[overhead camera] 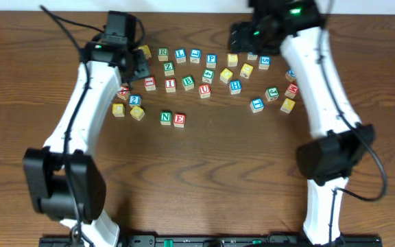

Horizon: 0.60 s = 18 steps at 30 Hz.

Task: Spell out NEURIPS
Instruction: 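Move the right gripper over the red U block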

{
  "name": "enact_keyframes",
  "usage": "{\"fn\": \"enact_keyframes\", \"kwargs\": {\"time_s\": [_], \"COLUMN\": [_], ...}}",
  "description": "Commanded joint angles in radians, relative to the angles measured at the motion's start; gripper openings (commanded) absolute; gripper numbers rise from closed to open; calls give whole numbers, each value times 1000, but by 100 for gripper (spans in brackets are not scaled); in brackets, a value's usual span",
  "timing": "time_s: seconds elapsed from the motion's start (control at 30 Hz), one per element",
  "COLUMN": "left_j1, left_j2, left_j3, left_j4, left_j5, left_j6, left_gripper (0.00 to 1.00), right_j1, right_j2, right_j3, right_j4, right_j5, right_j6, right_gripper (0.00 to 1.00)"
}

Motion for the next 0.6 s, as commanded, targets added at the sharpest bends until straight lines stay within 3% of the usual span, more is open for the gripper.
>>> {"fn": "enact_keyframes", "kwargs": {"time_s": [0.0, 0.2, 0.57], "left_j1": [21, 34, 34], "left_j2": [-81, -84, -84], "left_j3": [31, 30, 30], "left_j4": [-35, -84, -101], "left_j5": [-54, -54, -53], "left_j6": [29, 32, 31], "left_gripper": [45, 50, 55], "right_j1": [65, 138, 203], "right_j2": [86, 187, 311], "right_j3": [-3, -3, -3], "right_j4": [11, 66, 71], "right_j5": [15, 46, 145], "right_j6": [16, -6, 66], "right_gripper": [78, 67, 60]}}
